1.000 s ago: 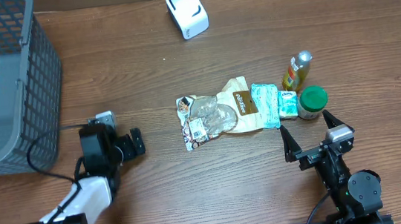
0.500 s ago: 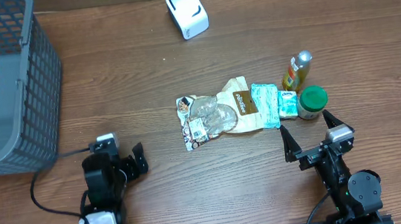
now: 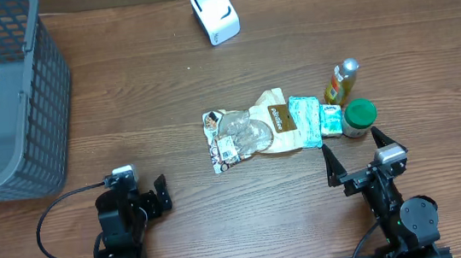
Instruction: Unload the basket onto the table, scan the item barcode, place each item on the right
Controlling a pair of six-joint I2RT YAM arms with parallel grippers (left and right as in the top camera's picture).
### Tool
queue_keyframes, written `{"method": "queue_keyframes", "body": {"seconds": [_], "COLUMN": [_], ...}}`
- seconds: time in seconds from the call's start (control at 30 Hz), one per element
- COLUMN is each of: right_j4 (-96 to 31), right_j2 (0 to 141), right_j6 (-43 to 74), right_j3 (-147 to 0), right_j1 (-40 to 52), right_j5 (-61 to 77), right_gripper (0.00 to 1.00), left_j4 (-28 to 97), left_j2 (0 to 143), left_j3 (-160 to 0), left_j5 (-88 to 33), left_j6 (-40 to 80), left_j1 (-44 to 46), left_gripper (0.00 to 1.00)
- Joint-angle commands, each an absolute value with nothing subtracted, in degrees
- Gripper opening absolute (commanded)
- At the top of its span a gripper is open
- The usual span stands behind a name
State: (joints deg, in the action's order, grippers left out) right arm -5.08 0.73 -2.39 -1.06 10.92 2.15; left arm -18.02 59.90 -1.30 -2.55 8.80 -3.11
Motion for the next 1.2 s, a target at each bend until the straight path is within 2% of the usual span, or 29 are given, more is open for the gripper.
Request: {"method": "queue_keyframes", "body": {"seconds": [0.0, 0.43, 0.7, 1.17], "right_j4": [-4.69, -4.69, -4.69, -4.69], "right_j2": [0.16, 0.16, 0.16, 0.16], "right_j6": [-2.66, -2.66, -2.66, -2.66], "right_j3": [-0.47, -0.47, -0.47, -0.47], "right_j1": [10.74, 10.74, 10.74, 10.74], "right_j5": [2.24, 2.24, 2.24, 2.24], "right_gripper": [1.00, 1.00, 1.00, 1.00], "left_j4": [-14.63, 4.38, 4.29, 4.40], "left_j2": [56.05, 35.40, 19.07, 5.17], "left_j3": [-0.25, -0.25, -0.27, -0.27], "left_j5": [-2.74, -2.76, -4.51, -3.95], "left_j6": [8.47, 7.68, 6.42, 3.66], "left_j1": [-3.40, -3.36, -3.16, -2.96], "left_gripper": [1.00, 1.00, 1.00, 1.00]}}
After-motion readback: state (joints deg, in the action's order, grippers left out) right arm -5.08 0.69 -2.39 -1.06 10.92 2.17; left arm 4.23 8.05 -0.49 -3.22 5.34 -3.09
